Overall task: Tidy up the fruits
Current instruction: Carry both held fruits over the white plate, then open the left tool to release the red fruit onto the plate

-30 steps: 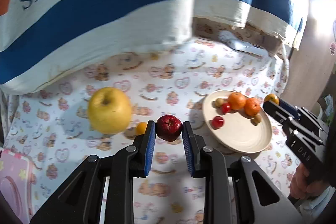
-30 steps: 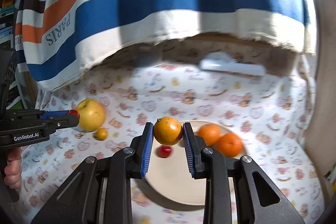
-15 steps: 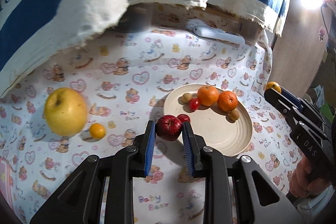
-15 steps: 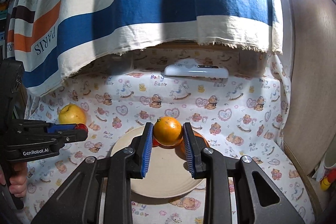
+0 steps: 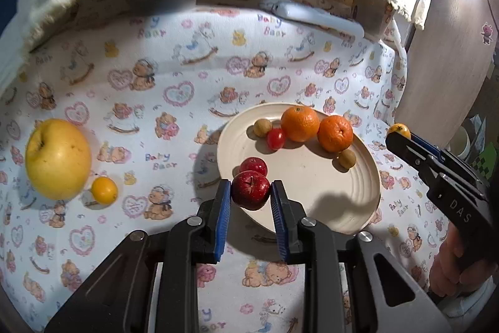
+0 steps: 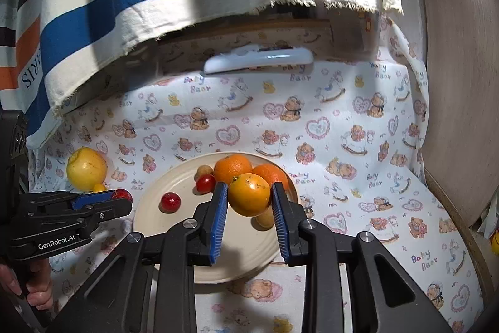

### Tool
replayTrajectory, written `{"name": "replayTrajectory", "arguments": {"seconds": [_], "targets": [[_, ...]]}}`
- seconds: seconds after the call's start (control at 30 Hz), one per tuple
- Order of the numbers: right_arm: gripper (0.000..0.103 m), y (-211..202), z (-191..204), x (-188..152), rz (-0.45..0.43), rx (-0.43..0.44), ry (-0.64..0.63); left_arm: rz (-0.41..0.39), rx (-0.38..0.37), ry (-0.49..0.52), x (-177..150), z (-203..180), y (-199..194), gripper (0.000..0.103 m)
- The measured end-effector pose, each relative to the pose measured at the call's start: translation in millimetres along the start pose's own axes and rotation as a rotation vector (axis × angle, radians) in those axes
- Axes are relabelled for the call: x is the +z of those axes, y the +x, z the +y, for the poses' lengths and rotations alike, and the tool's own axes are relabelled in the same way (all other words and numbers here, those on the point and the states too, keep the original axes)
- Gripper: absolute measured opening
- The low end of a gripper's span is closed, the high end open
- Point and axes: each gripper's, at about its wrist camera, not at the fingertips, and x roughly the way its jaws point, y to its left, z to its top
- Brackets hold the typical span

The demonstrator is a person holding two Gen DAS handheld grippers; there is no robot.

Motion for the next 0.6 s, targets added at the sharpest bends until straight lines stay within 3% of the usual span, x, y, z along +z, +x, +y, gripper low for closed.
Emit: {"name": "replayTrajectory", "arguments": {"seconds": [0.6], "targets": [[0.03, 11.3, -7.7, -3.5, 0.064, 0.008, 0.031, 0.033, -0.004, 0.009, -6.4, 1.2, 18.3, 0.025]]}}
